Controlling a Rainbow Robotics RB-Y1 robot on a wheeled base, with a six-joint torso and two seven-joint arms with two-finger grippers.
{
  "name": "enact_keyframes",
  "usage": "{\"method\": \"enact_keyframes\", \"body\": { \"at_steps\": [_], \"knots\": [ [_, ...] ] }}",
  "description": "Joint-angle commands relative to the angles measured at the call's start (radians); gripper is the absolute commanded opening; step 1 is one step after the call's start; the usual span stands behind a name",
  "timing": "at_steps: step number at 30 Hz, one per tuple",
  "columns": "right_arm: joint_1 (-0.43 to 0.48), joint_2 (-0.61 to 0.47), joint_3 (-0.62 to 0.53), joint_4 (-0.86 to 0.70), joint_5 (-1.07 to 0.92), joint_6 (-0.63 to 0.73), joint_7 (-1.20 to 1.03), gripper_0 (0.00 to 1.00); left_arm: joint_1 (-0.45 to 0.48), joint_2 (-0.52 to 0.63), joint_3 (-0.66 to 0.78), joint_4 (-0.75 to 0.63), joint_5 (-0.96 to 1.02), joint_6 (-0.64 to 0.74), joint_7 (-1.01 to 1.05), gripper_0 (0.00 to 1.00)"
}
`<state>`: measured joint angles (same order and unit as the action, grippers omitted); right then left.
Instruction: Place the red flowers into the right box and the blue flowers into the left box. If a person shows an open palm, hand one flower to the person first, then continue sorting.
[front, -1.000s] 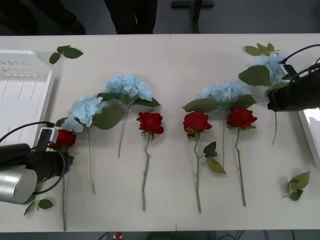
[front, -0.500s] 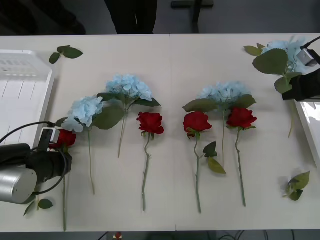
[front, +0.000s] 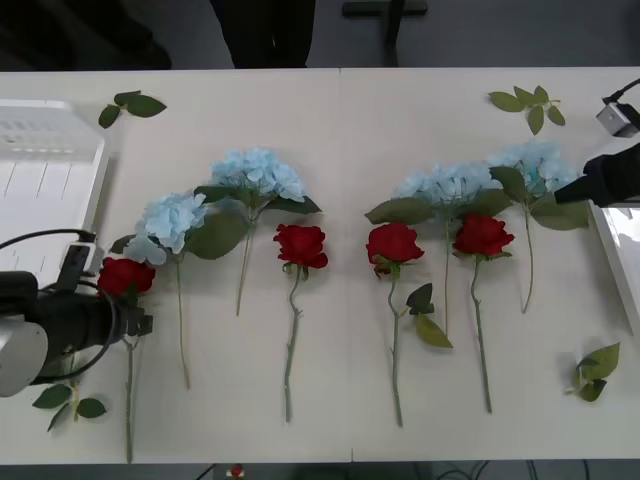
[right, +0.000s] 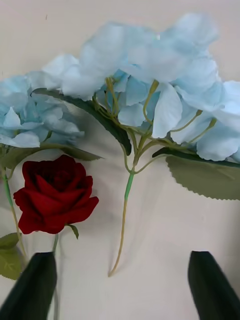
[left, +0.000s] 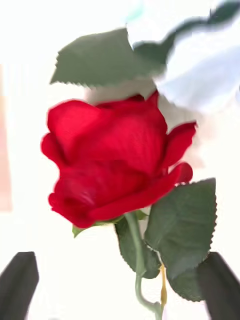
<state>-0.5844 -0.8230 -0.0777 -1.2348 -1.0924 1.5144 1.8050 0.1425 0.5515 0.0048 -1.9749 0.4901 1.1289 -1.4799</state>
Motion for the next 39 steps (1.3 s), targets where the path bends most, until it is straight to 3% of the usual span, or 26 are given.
{"method": "enact_keyframes", "body": {
  "at_steps": [1, 8, 10, 12, 15, 16, 17, 28, 39],
  "knots": [
    [-0.017, -0.03, -0.027, -0.031, -0.003, 0.001, 0.013, 1.0, -0.003, 0.022, 0.011, -0.027, 0.008, 0.0, -0.045, 1.0],
    [-0.017, -0.03, -0.053, -0.048, -0.041, 0.044, 0.034, 1.0, -0.017, 0.019, -0.028, 0.073, -0.005, -0.066, -0.062, 1.0],
    [-0.015, -0.03, -0.067, -0.049, -0.063, 0.061, 0.045, 1.0, -0.024, 0.019, -0.039, 0.099, -0.01, -0.09, -0.066, 0.75],
    [-0.015, -0.03, -0.077, -0.055, -0.081, 0.078, 0.054, 1.0, -0.026, 0.019, -0.043, 0.105, -0.013, -0.095, -0.069, 0.59],
    [-0.015, -0.03, -0.082, -0.058, -0.077, 0.081, 0.06, 1.0, -0.027, 0.018, -0.049, 0.105, -0.016, -0.095, -0.069, 0.46],
    [-0.015, -0.03, -0.082, -0.058, -0.073, 0.078, 0.062, 1.0, -0.027, 0.016, -0.049, 0.105, -0.016, -0.095, -0.069, 0.34],
    [-0.015, -0.028, -0.082, -0.058, -0.069, 0.076, 0.063, 1.0, -0.027, 0.013, -0.049, 0.105, -0.013, -0.095, -0.069, 0.0],
    [-0.017, -0.028, -0.091, -0.06, -0.152, 0.101, 0.151, 1.0, -0.023, 0.011, -0.02, 0.05, 0.013, -0.06, -0.071, 0.0],
    [-0.015, -0.028, -0.097, -0.058, -0.38, 0.151, 0.418, 1.0, 0.022, 0.011, 0.164, -0.234, 0.081, 0.213, -0.071, 0.0]
  ]
}}
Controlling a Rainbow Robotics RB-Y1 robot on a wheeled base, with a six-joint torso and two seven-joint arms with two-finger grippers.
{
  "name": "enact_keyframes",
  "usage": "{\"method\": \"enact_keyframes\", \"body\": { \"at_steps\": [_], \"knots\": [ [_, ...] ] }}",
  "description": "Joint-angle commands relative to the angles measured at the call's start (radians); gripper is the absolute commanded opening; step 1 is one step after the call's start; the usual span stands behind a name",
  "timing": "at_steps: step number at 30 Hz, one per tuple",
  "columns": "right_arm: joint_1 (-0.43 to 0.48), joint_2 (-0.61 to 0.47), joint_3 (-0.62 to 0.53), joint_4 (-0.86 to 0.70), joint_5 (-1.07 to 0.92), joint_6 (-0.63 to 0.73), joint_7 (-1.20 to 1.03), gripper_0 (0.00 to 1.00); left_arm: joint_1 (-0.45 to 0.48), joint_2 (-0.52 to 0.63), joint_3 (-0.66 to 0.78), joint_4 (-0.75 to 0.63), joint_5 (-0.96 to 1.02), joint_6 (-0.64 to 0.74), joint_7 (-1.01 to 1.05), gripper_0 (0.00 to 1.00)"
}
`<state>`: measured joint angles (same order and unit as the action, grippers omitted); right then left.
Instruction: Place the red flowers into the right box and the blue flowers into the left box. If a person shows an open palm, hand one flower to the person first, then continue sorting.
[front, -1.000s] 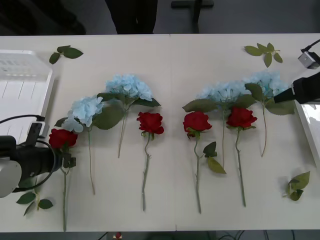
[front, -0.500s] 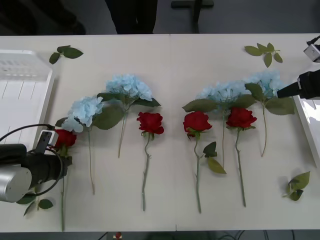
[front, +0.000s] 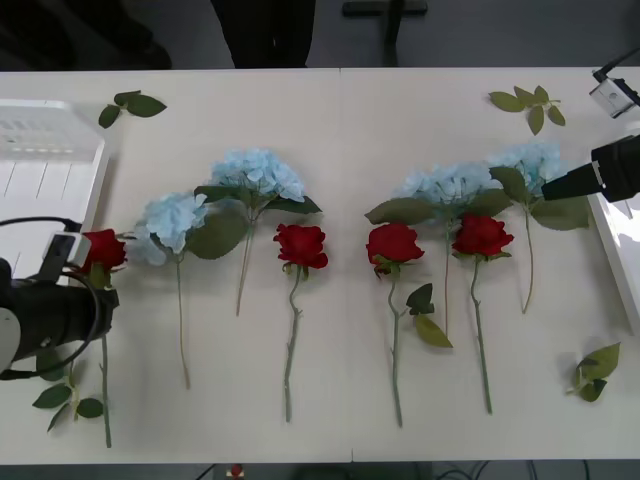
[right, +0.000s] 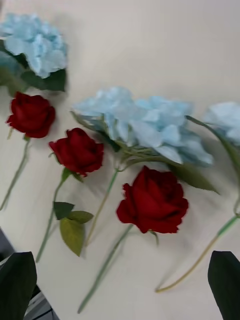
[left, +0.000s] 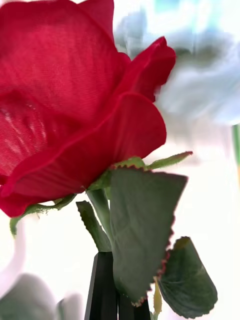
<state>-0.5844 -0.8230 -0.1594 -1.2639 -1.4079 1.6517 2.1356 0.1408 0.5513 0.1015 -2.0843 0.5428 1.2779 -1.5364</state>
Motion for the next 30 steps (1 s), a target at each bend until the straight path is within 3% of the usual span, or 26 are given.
{"method": "enact_keyframes", "body": {
  "at_steps": [1, 6, 12, 22, 30],
  "knots": [
    [-0.015, -0.028, -0.015, -0.029, -0.094, 0.02, 0.11, 1.0, 0.022, 0.012, 0.093, -0.157, 0.052, 0.09, -0.016, 0.0],
    [-0.015, -0.03, -0.025, -0.029, -0.192, 0.046, 0.162, 1.0, -0.015, 0.012, 0.164, -0.27, 0.163, 0.104, -0.03, 0.0],
    [-0.017, -0.03, -0.048, 0.021, -0.319, 0.126, 0.144, 1.0, -0.156, 0.012, 0.129, -0.287, 0.325, -0.032, -0.036, 0.0],
    [-0.015, -0.028, -0.074, 0.158, -0.448, 0.243, 0.142, 1.0, -0.343, -0.11, -0.068, -0.142, 0.6, -0.414, -0.108, 0.0],
    [-0.014, 0.025, -0.074, 0.139, -0.482, 0.217, 0.139, 1.0, -0.432, -0.275, -0.14, -0.023, 0.714, -0.488, -0.235, 0.0]
  ]
}}
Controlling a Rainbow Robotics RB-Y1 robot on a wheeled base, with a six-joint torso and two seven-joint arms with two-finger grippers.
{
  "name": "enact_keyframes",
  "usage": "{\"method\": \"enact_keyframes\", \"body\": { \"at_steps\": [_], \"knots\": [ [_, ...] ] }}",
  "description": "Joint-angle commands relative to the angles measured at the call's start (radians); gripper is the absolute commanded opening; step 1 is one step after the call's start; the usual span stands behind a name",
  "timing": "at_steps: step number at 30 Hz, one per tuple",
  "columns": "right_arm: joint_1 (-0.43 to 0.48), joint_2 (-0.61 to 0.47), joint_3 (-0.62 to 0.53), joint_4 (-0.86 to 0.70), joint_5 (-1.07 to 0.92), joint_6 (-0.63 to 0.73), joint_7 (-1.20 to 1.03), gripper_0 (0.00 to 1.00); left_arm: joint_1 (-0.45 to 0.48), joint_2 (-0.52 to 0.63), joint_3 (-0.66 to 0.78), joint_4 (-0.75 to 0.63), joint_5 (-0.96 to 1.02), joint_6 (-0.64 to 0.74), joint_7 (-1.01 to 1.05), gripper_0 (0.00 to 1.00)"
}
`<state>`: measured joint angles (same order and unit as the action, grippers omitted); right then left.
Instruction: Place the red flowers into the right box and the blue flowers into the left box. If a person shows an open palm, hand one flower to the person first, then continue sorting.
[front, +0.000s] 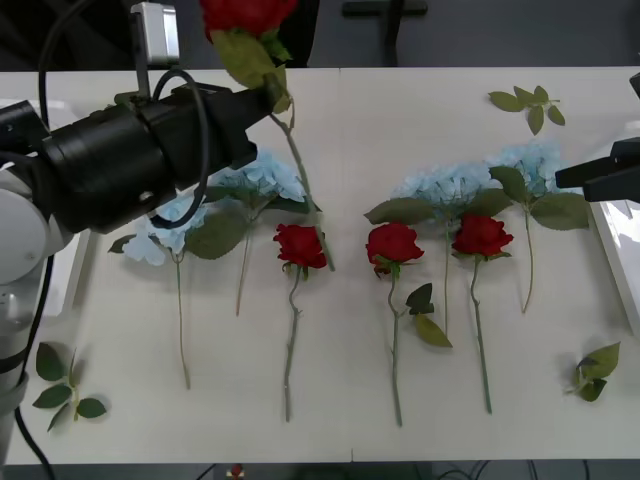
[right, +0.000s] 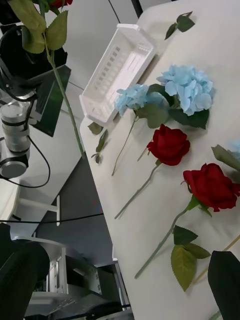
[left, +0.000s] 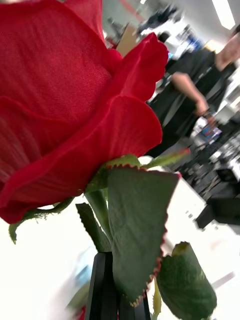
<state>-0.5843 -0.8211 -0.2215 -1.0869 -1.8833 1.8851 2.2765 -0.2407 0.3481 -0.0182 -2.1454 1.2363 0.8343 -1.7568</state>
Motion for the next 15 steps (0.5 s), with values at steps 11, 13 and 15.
{"method": "enact_keyframes", "body": {
  "at_steps": [11, 13, 15],
  "knots": [
    [-0.014, 0.166, 0.042, -0.222, -0.004, -0.124, -0.046, 1.0, -0.147, -0.27, -0.037, 0.21, -0.02, -0.101, -0.116, 0.0],
    [-0.012, 0.183, 0.064, -0.243, -0.005, -0.15, -0.055, 1.0, -0.155, -0.279, -0.037, 0.225, -0.02, -0.101, -0.118, 0.0],
    [-0.012, 0.206, 0.09, -0.266, -0.004, -0.185, -0.063, 1.0, -0.16, -0.282, -0.042, 0.236, -0.02, -0.101, -0.115, 0.0]
  ]
}}
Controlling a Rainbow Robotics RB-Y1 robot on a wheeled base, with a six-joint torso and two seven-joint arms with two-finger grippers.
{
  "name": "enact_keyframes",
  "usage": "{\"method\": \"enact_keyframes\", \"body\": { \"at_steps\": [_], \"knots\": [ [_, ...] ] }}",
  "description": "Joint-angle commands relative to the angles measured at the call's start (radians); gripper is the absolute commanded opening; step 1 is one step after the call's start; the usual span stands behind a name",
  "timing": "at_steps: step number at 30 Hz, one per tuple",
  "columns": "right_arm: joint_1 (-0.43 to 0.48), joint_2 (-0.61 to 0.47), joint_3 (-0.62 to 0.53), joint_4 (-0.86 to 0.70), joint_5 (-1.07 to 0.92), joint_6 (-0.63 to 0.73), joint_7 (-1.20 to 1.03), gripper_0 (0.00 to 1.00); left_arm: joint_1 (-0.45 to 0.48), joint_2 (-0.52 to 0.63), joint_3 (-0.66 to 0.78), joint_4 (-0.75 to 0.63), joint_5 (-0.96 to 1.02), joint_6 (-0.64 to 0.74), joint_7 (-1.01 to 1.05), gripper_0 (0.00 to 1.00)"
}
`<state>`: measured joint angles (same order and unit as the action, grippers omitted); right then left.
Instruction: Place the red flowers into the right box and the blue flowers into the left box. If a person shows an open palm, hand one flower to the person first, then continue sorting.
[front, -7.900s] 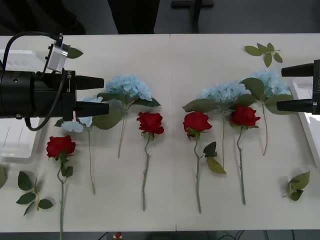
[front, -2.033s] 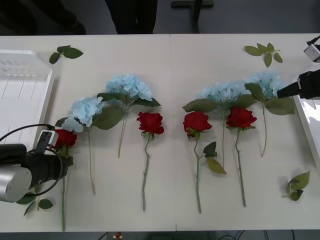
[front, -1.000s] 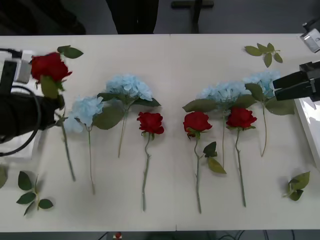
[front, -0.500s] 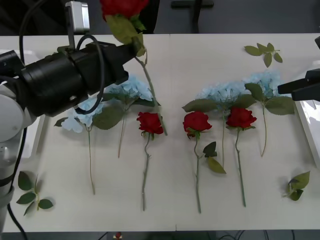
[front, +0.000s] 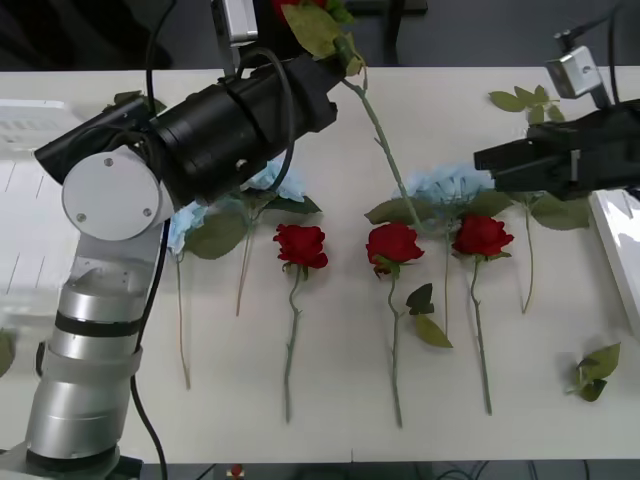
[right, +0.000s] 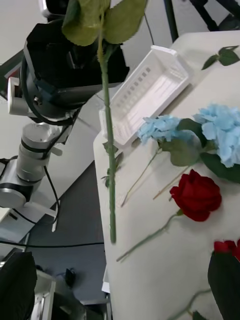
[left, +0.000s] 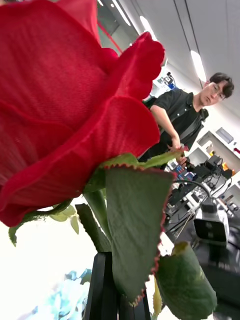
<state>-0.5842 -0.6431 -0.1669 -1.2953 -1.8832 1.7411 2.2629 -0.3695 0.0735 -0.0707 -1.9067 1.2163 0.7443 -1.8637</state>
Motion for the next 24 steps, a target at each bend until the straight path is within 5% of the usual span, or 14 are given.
{"method": "enact_keyframes", "body": {
  "at_steps": [1, 13, 21, 24],
  "knots": [
    [-0.014, 0.031, 0.041, -0.064, -0.005, -0.051, -0.051, 1.0, -0.031, -0.009, 0.009, -0.003, 0.0, -0.011, -0.006, 0.0],
    [-0.025, 0.091, 0.161, -0.119, -0.004, -0.176, -0.079, 0.98, -0.031, -0.008, -0.015, 0.003, 0.0, -0.011, 0.005, 0.0],
    [-0.04, 0.123, 0.181, -0.127, 0.026, -0.189, -0.088, 0.77, -0.031, -0.008, -0.015, 0.003, 0.0, -0.011, 0.011, 0.0],
    [-0.045, 0.131, 0.182, -0.128, 0.03, -0.192, -0.095, 0.18, -0.031, -0.008, -0.015, 0.003, 0.0, -0.011, 0.012, 0.0]
  ]
}}
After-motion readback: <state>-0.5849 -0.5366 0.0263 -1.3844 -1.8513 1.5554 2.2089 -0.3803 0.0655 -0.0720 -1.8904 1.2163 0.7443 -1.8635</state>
